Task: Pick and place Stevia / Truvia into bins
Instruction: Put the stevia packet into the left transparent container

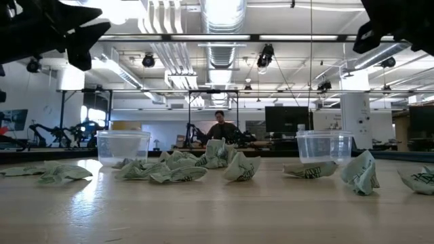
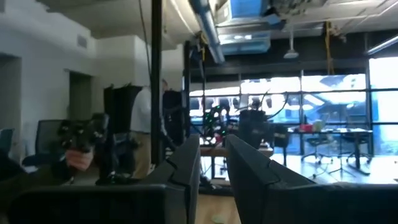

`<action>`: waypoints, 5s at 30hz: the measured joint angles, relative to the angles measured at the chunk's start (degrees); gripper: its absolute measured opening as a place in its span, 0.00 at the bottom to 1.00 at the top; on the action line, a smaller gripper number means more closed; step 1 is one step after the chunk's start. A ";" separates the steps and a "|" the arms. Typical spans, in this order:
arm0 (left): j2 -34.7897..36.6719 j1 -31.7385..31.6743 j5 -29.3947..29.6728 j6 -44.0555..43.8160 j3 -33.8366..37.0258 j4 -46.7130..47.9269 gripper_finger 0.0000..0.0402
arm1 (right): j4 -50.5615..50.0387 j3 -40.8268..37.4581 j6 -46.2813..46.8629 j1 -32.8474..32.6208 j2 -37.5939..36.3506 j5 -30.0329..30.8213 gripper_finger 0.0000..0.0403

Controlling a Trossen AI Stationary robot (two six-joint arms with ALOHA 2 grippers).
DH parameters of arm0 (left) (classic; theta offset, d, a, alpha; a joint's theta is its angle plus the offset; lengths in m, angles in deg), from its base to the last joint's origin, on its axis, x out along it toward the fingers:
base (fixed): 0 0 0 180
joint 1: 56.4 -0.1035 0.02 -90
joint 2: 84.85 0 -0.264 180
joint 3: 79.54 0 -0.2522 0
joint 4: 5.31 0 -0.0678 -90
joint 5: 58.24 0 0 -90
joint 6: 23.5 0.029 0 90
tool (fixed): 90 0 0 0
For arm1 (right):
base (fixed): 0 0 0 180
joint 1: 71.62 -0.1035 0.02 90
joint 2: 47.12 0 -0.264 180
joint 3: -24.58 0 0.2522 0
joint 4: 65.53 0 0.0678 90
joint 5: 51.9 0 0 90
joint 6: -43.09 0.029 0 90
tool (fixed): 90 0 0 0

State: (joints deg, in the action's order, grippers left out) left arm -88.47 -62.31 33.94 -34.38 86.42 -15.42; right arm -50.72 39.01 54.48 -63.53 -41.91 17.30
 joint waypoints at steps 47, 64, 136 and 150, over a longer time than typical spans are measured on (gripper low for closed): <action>-49.21 6.32 -21.44 10.40 -17.20 -21.06 0.37 | 4.67 18.08 -15.56 -10.03 46.29 -0.10 0.17; -66.73 20.10 4.67 16.25 -40.14 20.53 0.37 | 4.63 18.05 -15.51 -11.25 46.19 -0.22 0.17; -77.83 39.12 10.92 -39.23 -35.10 50.67 0.29 | 4.49 17.97 -17.32 -11.21 46.25 -0.13 0.17; -77.99 39.15 9.33 -36.12 -36.51 51.07 0.00 | 4.49 17.97 -16.95 -11.21 46.23 -0.13 0.17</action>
State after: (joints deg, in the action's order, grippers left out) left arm -166.46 -23.16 43.26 -70.49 49.92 35.65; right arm -46.24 56.98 37.53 -74.74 4.32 17.17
